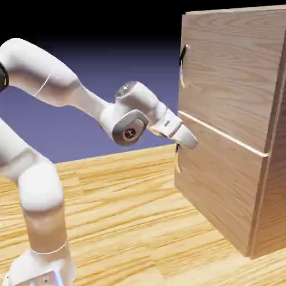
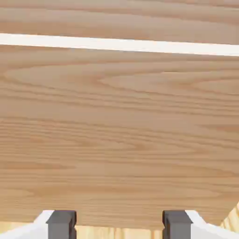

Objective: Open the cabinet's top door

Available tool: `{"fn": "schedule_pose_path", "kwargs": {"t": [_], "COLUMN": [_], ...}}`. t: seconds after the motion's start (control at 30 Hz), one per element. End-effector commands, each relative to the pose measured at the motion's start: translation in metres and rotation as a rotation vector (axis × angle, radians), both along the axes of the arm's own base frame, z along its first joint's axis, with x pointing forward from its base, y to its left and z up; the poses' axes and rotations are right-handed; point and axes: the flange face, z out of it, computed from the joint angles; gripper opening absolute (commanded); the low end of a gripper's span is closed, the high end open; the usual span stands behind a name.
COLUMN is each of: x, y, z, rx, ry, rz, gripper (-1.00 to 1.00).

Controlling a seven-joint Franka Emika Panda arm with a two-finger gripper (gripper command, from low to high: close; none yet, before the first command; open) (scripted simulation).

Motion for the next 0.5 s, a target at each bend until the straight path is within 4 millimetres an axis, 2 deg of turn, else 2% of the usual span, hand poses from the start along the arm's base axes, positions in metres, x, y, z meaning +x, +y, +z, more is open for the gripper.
{"fn": "schedule_pose_path", "kwargs": {"t": [0.0,0.23,0.47], "x": [0.001,0.001,-0.006], "y": [0.000,0.012,0.040], "z": [0.012,0.089,0.150], "rx": [0.052,0.440,0.865], "ry": [-0.030,-0.236,-0.408], "rz": [-0.048,-0.333,-0.528], "gripper": [0.00,0.00,0.00]}}
